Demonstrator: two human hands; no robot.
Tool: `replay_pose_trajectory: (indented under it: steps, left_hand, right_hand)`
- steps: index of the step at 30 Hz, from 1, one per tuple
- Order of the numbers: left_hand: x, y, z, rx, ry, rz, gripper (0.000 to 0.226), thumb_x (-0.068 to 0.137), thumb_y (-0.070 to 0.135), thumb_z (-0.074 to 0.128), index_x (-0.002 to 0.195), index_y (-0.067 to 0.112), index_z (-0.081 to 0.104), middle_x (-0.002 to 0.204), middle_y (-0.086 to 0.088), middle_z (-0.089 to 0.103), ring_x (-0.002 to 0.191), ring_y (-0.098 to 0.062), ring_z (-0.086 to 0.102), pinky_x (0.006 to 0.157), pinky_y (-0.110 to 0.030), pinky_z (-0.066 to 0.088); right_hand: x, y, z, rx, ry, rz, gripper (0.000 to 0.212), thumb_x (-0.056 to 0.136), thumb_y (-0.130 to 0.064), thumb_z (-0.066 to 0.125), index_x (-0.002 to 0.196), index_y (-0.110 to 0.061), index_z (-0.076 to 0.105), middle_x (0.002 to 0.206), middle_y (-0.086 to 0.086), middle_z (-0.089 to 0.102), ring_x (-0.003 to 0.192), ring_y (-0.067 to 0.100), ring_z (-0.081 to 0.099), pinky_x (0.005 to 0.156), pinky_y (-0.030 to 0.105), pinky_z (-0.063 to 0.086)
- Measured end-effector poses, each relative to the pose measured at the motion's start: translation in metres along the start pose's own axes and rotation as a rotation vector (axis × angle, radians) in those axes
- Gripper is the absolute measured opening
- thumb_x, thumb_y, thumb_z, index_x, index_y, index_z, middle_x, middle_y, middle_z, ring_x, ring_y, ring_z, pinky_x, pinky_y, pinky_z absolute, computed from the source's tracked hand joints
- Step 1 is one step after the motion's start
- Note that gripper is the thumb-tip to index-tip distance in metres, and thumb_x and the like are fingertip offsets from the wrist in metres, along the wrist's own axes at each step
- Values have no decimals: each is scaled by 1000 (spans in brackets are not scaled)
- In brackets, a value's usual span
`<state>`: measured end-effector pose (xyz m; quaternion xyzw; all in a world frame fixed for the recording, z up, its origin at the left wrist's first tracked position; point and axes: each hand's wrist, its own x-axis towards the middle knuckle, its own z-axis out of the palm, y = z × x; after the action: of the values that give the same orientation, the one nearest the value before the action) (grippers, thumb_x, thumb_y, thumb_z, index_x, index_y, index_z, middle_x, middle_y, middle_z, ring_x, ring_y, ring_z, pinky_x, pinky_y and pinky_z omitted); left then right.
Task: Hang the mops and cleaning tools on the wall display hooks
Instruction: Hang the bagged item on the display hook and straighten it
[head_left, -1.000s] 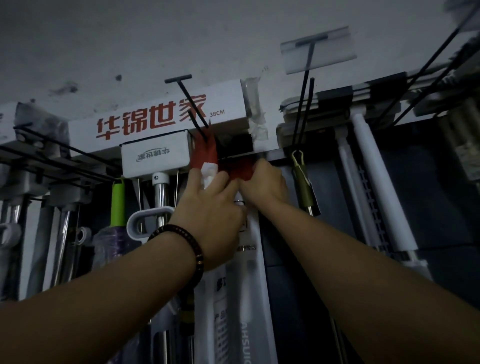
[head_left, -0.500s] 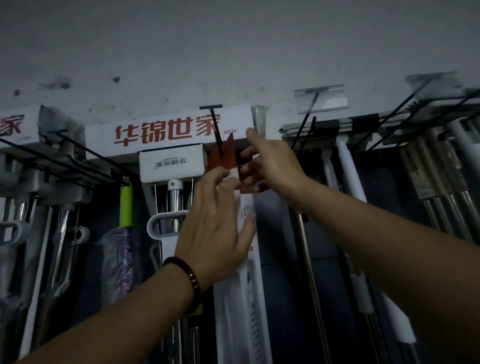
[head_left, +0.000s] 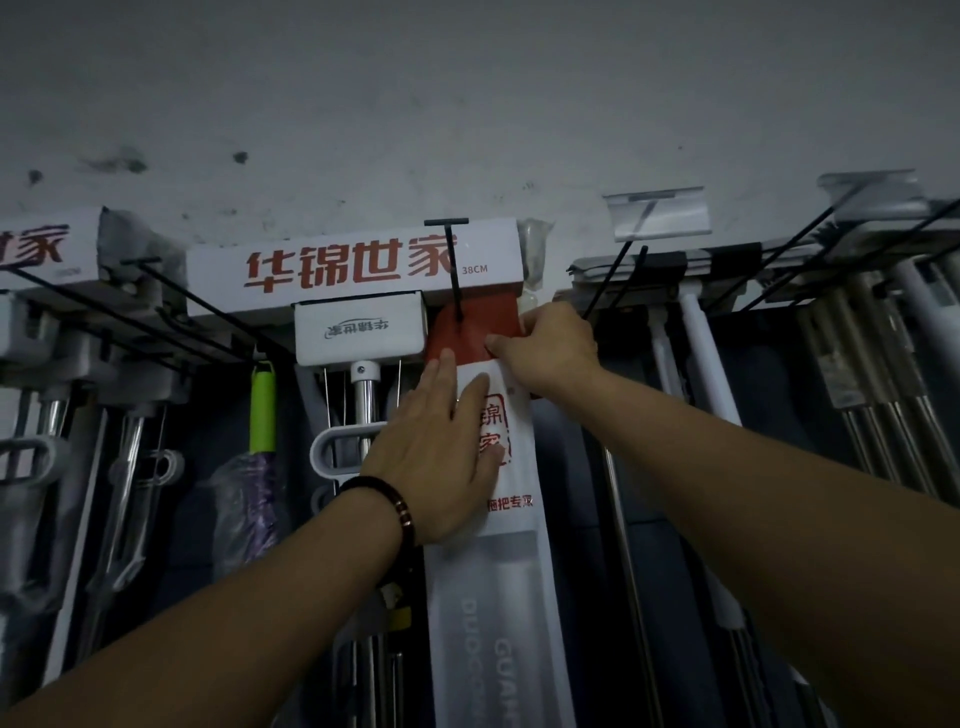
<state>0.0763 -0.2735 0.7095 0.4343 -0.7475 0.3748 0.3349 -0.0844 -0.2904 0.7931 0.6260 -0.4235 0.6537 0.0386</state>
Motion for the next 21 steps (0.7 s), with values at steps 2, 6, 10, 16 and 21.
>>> replay_pose_trajectory:
  steps: [2,6,10,16,21]
  left_hand:
    - [9,-1,1,39,-65,-17,75,103,51,36,163,19,6,172,-18,-9,160,-33,-2,130,-49,14]
    - [24,0,7,106,-159,-67,79,100,54,43,162,19,8,171,-22,-8,159,-38,0,130,-51,13]
    - [36,4,16,212,-244,-102,86,98,56,47,162,16,7,170,-24,-12,159,-39,-3,129,-54,12]
    - [53,6,36,333,-337,-150,89,96,60,46,163,18,5,170,-22,-13,159,-40,-5,126,-60,11]
    - [65,5,49,251,-373,-187,85,94,55,54,159,17,15,171,-21,-11,158,-42,-1,124,-61,21]
  right_hand:
    - [5,6,6,4,0,17,15,91,-36,78,87,-22,74,93,1,77,83,19,74,79,38,65]
    - [15,19,22,30,2,52,21,91,-37,78,98,-17,77,97,5,77,86,24,74,81,43,65]
    - [30,38,39,59,-13,69,27,91,-35,78,108,-13,77,103,6,76,89,24,72,77,34,62]
    - [54,59,62,22,-39,89,25,87,-36,80,97,-13,76,99,7,76,92,27,73,83,42,63]
    - [66,72,73,-69,-34,85,31,85,-44,80,93,-14,75,97,7,76,89,27,72,82,41,63]
